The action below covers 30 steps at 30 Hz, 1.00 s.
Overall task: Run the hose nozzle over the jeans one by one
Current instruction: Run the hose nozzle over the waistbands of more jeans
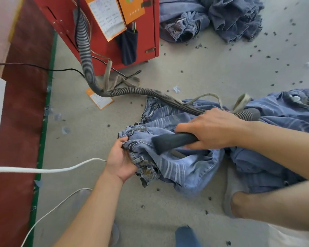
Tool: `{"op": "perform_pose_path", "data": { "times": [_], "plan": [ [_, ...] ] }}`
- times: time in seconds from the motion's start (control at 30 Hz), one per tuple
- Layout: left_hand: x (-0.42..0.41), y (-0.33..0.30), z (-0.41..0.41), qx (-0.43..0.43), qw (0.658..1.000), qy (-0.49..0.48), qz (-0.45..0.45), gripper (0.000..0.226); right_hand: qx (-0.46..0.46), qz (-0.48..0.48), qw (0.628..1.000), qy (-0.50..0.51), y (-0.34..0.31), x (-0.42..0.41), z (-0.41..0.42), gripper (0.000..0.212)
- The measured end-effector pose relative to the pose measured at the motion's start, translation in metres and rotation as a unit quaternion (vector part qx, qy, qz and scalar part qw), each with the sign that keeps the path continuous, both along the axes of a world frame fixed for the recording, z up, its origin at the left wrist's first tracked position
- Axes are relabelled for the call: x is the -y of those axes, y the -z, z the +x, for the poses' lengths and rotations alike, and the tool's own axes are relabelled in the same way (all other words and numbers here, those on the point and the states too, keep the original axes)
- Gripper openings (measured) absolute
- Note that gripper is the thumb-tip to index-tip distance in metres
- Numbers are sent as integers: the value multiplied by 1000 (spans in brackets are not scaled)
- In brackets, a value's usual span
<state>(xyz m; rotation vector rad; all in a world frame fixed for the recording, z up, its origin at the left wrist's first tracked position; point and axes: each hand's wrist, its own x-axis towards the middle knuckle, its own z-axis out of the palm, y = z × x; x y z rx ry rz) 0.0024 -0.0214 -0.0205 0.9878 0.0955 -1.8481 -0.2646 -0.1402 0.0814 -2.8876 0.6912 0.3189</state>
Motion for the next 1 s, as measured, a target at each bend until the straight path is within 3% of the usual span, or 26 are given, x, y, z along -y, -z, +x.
{"op": "perform_pose_path", "data": {
  "times": [0.13, 0.2, 0.33, 0.4, 0.5, 0.6, 0.67, 0.8, 1.0],
  "plan": [
    [0, -2, 0, 2, 1000, -5, 12, 57, 108, 41, 990, 79, -17, 20, -1, 45],
    [1, -6, 0, -3, 1000, -7, 13, 58, 71, 40, 993, 87, -26, 35, -18, 41],
    [1, -7, -3, -14, 1000, -8, 11, 58, -33, 3, 999, 6, -11, 18, -20, 31],
    [-1, -8, -2, -9, 1000, -10, 14, 58, -29, -4, 1000, -10, 1, 0, -7, 34],
    [-1, -8, 2, 0, 1000, -2, 7, 58, 84, 48, 992, 77, -11, 0, 10, 40],
    [1, -18, 7, 18, 999, 32, -2, 56, 200, 87, 962, 164, -33, 18, 7, 44],
    [4, -30, 11, 23, 999, 42, -14, 53, 183, 119, 961, 171, -41, 28, -3, 40],
    [5, -45, 22, 84, 995, 49, 2, 37, 61, 126, 982, 131, -38, 19, -13, 40],
    [-1, -54, 19, 112, 993, 45, -10, 33, 94, 113, 986, 79, -38, 3, -3, 38]
  ]
}}
